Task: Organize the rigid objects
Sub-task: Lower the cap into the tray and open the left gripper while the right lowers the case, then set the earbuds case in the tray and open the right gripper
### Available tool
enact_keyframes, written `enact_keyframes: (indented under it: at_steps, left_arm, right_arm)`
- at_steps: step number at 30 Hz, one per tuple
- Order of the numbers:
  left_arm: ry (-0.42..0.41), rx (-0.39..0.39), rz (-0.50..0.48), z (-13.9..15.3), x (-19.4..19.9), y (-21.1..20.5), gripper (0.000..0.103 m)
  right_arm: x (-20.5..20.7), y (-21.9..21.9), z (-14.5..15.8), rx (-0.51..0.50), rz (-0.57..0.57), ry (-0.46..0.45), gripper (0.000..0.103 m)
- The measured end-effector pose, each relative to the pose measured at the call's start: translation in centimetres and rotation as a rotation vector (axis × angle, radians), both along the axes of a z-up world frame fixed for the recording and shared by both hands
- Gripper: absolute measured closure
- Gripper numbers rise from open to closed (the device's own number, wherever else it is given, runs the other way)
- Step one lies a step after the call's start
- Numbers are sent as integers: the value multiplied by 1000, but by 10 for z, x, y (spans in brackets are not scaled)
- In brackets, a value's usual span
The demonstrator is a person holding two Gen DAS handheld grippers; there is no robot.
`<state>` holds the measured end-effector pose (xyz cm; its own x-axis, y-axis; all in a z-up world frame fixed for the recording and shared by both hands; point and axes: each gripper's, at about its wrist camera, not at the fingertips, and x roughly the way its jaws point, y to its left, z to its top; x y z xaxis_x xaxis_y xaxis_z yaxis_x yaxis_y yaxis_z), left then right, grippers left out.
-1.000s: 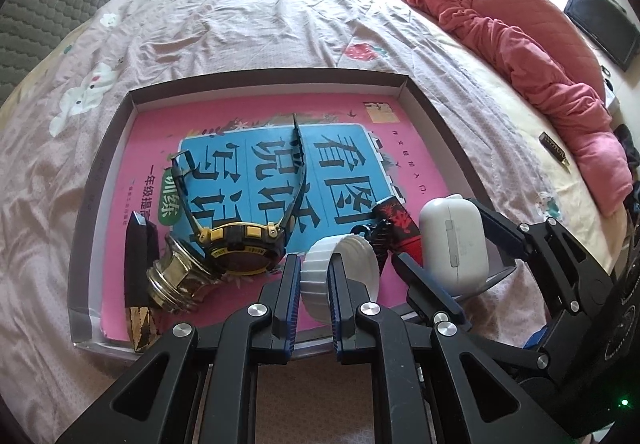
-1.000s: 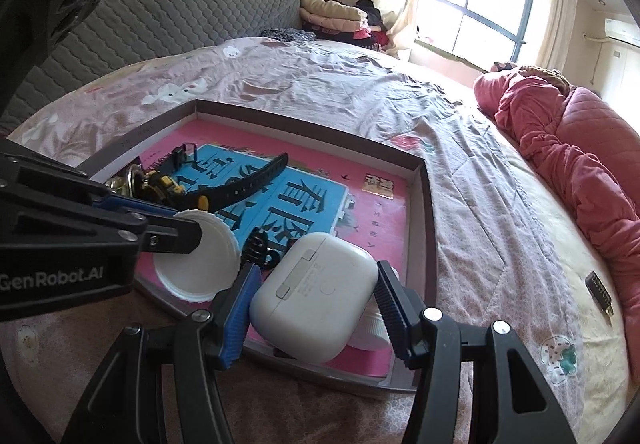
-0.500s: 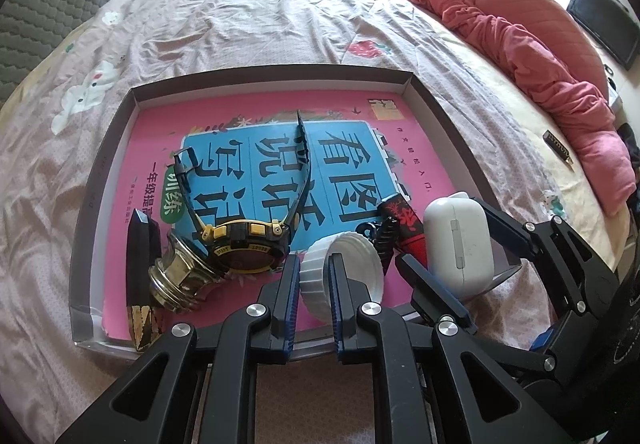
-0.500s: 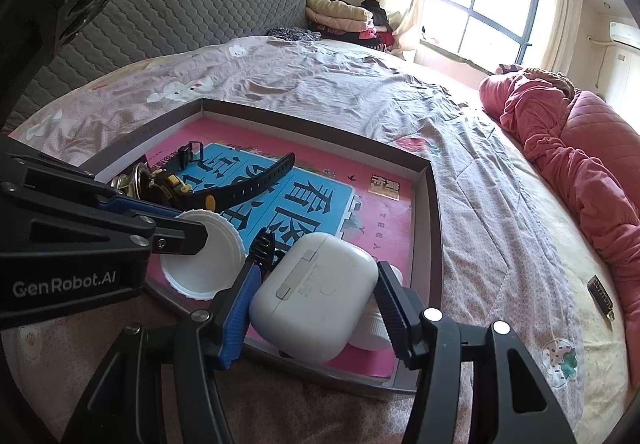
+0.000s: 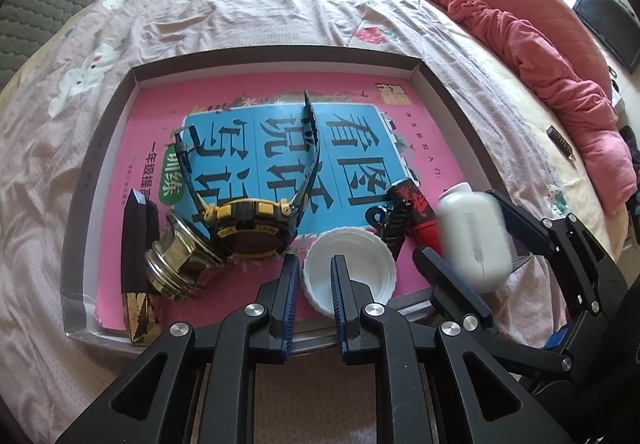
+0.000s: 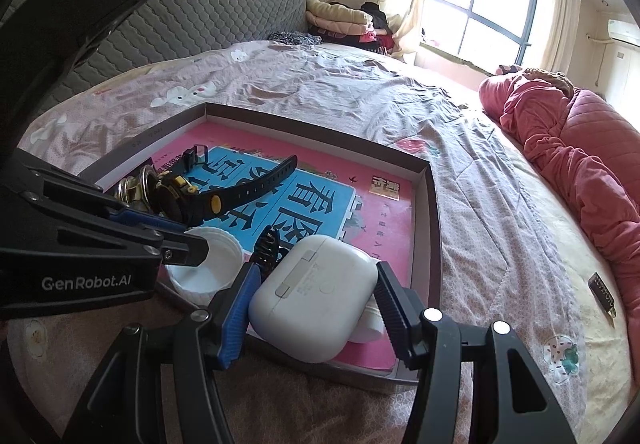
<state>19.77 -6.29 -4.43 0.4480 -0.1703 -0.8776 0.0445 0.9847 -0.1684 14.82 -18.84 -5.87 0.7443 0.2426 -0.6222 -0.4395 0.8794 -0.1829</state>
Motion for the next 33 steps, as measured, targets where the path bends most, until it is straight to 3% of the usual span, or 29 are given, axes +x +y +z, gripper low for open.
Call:
enact_keyframes:
  at_steps: [8,12,16,25,33]
  left_arm:
    - [-31,-19,12,7,-11,9,82]
    - [-54,-25,31,15,-17,15,67]
    - [-70,-16,42,23,-25,20,62]
    - [-109,-14,59,37,-47,29,45]
    - [-137,-2,84,47,-72,30,31]
  right_arm:
    - [-5,-3,2,5,-10,-17,45]
    - [-14,-5,10,23,-15,-59,45]
    - [-24,-10,22,82,-18,-93,40]
    - [-38,-26,35,236,-75,-67,37]
    - [-59,-34,40,294,-132,-62,33]
